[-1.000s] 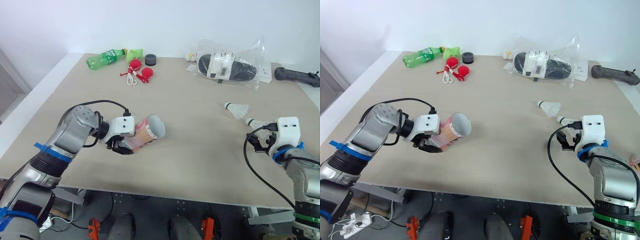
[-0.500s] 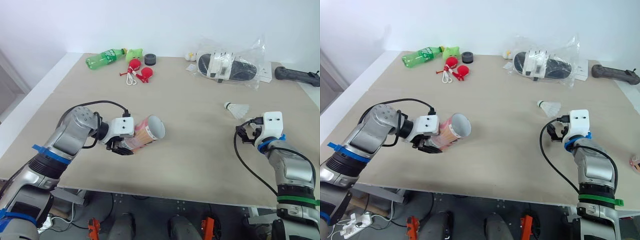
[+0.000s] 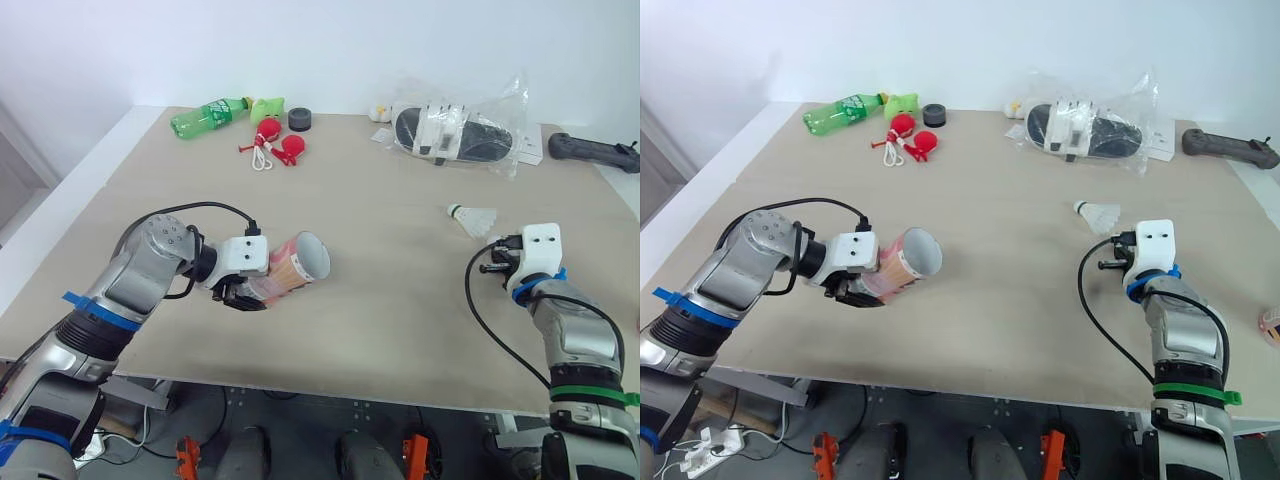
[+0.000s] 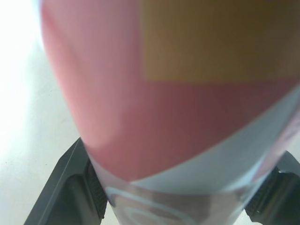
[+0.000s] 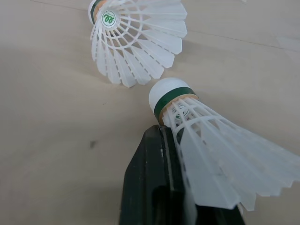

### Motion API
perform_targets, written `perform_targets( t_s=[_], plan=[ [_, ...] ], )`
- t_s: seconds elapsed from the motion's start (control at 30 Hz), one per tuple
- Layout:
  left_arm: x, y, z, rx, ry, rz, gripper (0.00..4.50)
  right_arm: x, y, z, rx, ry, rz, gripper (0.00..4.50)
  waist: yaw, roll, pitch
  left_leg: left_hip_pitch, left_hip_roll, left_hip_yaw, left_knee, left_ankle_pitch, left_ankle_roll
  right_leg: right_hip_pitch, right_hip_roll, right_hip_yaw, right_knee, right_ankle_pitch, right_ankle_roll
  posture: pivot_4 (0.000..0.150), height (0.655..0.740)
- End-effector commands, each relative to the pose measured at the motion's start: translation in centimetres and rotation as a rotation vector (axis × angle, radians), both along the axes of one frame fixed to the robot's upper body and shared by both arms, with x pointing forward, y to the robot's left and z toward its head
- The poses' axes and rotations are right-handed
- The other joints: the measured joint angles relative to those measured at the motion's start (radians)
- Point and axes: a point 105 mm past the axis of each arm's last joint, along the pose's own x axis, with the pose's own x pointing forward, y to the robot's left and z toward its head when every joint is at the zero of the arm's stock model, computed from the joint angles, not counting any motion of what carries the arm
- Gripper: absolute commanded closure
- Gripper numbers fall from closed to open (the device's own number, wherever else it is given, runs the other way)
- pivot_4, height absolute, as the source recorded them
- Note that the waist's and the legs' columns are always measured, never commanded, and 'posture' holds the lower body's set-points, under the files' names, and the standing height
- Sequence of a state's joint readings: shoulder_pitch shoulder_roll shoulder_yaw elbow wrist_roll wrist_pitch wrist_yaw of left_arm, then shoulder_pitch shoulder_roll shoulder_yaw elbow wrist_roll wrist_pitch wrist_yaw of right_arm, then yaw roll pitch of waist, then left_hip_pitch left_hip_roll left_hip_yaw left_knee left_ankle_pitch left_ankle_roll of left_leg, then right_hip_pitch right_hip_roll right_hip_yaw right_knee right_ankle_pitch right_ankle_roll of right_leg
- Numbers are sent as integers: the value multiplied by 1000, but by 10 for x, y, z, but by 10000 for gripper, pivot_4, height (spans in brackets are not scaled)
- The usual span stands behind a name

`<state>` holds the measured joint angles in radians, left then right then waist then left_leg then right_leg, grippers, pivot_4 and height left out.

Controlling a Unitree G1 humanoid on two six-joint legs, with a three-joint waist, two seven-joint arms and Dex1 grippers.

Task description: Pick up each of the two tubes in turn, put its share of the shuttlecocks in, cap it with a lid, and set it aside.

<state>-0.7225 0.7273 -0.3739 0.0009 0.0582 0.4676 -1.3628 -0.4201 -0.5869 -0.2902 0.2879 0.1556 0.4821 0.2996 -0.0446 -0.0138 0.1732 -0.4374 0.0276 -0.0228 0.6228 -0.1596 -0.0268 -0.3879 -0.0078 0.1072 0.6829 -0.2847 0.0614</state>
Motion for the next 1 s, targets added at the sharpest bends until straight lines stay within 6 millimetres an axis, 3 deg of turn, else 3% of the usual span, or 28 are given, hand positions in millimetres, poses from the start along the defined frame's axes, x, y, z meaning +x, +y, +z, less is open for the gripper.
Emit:
perform_targets(
  t_s=[0.03,0.17,0.23,0.3,0.4,0.47,0.6,0.73,1.0],
  plan=[
    [-8,-4,-14,15,56,-27,15266,-16,-12,31,-37,-68,-22,44609,3,0,0,0,0,0,0,0,0,0,0,0,0,0,0,1500,7400],
    [-7,-4,-14,14,58,-28,15266,-35,-14,56,-88,-83,8,44609,1,1,0,0,0,0,0,0,0,0,0,0,0,0,0,1500,7400],
    [-6,-5,-15,13,60,-31,15266,-46,-4,83,-152,-109,105,44609,3,3,-1,0,0,0,0,0,0,0,0,0,0,-1,3,1500,7400],
    [-6,-6,-16,13,63,-34,15266,-56,32,113,-219,-173,323,44609,0,4,-1,0,0,0,0,0,0,0,0,0,0,-2,4,1500,7400],
    [-5,-8,-16,16,68,-45,15266,-77,102,131,-237,-170,710,44609,-2,4,-2,2,1,1,0,0,0,1,1,1,0,-2,5,1500,7400],
    [-5,-10,-17,15,70,-52,15266,-89,139,135,-264,-141,910,44609,-2,3,-1,5,2,0,0,0,0,4,2,0,0,-2,4,1500,7400],
    [-3,-14,-17,12,71,-59,15266,-93,190,136,-366,-100,1163,44609,2,1,-1,6,2,1,1,0,0,7,1,0,-1,-5,0,1500,7400],
    [-2,-17,-18,8,70,-68,15266,-82,222,127,-514,-69,1292,44609,6,1,-1,3,1,5,3,0,0,6,-4,1,-3,-5,2,1500,7400],
    [-5,-18,-19,3,71,-66,15266,-80,252,101,-650,-21,1431,44609,23,1,-2,-4,-3,3,2,0,0,2,-8,-4,-2,-4,2,1500,7400]
  ],
)
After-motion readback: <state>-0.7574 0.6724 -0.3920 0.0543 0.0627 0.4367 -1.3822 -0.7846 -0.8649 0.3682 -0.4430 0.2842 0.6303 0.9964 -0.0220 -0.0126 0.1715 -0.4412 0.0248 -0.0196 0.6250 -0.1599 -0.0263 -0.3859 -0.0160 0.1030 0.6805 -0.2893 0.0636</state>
